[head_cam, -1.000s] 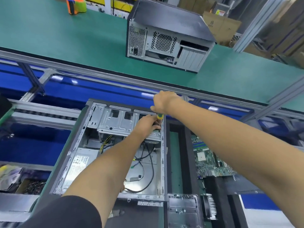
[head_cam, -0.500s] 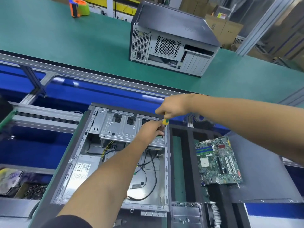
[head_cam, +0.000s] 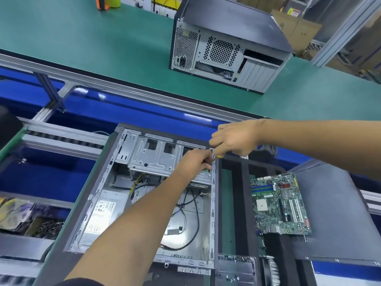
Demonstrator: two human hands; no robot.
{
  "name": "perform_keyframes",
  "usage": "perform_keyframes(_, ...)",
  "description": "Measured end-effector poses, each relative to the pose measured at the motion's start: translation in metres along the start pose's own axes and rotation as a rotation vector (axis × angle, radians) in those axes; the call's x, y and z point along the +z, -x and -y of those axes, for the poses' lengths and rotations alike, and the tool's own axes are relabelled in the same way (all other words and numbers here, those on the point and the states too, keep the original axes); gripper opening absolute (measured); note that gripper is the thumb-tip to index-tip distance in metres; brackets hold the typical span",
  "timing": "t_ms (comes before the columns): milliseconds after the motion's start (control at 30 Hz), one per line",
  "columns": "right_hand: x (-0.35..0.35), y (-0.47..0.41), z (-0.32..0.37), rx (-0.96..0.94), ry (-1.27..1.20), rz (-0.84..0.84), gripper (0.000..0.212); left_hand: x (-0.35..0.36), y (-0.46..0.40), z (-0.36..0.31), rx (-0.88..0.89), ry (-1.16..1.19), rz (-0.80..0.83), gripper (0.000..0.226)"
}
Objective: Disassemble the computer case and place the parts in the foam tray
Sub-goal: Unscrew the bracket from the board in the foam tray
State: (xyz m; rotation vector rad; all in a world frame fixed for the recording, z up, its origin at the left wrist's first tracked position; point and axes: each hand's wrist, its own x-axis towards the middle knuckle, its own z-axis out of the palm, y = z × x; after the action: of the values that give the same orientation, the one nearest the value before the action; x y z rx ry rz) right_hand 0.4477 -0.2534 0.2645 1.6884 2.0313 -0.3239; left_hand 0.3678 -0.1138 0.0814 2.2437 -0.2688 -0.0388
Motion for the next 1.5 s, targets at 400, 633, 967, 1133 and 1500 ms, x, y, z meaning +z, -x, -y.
perform_keyframes(400,0.017,-0.022,0.036,0.85,-0.856,-0.683,0.03,0.003,-0.001,0.005,-0.013,0.048,0.002,0.022)
perform_keyframes(633,0.005,-0.035,0.032,0.908,-0.733,-0.452,0.013,0.003,-0.005,0.006,-0.041,0.034,0.027,0.019)
perform_keyframes(967,-0.006,-0.023,0.012,0.883,-0.539,-0.107,0.011,0.006,-0.005,0.007,-0.053,0.022,-0.007,0.017)
perform_keyframes(1133,-0.008,-0.022,0.011,0.843,-0.799,-0.045,0.018,0.007,-0.003,0.007,-0.057,0.035,-0.022,0.024)
perform_keyframes(1500,0.0,0.0,0.006,0.906,-0.684,-0.036,0.018,0.008,-0.003,0.009,-0.052,0.052,-0.029,0.028)
